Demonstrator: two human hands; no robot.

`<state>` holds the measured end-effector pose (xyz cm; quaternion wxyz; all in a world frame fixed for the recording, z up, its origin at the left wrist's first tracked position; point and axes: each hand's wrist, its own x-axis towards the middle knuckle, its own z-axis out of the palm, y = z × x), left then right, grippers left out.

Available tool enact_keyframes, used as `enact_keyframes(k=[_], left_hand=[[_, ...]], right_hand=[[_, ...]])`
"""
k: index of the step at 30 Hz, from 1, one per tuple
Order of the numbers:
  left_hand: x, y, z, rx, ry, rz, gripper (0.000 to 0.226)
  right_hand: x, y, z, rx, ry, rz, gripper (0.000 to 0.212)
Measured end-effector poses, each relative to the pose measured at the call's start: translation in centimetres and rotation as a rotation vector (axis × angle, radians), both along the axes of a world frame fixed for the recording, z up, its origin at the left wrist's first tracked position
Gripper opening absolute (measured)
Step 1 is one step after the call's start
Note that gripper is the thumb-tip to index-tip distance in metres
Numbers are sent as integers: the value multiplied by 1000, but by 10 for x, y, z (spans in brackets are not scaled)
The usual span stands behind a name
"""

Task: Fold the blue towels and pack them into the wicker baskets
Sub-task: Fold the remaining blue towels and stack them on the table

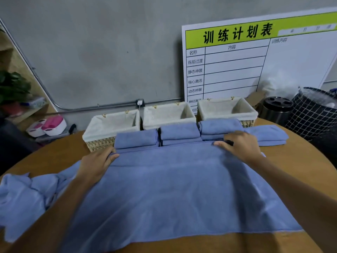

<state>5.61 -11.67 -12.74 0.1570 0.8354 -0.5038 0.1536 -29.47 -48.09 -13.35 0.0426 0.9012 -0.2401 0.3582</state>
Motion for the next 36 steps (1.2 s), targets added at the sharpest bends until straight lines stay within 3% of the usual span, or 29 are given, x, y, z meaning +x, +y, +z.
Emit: enact_keyframes(k=[8,12,16,20,26,31,36], left_hand=[[-47,53,17,-133,-85,-92,35],[-70,86,-6,-42,-120,-158,46],[-86,105,-41,50,-43,-214,66],[-91,108,-53,8,-39,-209,62],[-86,95,-55,-20,-195,-136,53],[-75,96,-58,19,-228,-175,30],[-74,107,-58,19,-266,-199,32]], right_hand=[[-55,42,16,-123,-28,61,66],[-93,73,-2,-137,104,52,73],[-109,91,-41,-64,212,51,80],[-107,92,-58,75,199,31,70],[-86,79,-54,91,198,-62,79],[-89,76,-55,39,214,-82,69],[-103,88,-61,-57,187,-111,58]])
